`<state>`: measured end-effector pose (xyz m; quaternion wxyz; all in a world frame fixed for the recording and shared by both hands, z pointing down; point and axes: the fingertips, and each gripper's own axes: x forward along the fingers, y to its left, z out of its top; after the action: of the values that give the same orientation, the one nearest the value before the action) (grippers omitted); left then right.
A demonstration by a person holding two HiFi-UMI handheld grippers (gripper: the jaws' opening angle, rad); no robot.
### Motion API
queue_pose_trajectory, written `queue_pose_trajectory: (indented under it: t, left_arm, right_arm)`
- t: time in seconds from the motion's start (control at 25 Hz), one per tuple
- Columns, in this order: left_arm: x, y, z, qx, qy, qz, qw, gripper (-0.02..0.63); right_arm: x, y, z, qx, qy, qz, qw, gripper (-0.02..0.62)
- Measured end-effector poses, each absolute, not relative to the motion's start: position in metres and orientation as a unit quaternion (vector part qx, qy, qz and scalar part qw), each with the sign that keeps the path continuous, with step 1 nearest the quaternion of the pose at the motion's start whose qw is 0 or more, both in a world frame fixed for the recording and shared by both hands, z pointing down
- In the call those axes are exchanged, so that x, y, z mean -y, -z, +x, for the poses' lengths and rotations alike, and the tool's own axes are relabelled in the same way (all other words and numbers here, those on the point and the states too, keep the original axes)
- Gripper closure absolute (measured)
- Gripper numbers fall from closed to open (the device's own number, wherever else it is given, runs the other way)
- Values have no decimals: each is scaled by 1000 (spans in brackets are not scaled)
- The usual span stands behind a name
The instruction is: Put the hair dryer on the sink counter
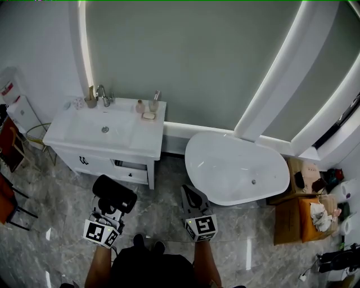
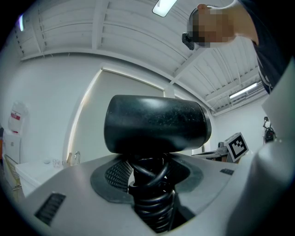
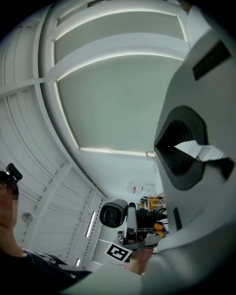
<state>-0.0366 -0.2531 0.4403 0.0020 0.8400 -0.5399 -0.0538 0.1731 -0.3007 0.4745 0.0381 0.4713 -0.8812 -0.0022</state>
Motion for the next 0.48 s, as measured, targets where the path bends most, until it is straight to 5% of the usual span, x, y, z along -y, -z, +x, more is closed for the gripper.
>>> queue_pose_trajectory:
  t: [0.48]
  left_arm:
    - [237,-451,-28,557,50,829,1,382]
  right_arm:
    - [300,-484,176,895,1,445,37,568]
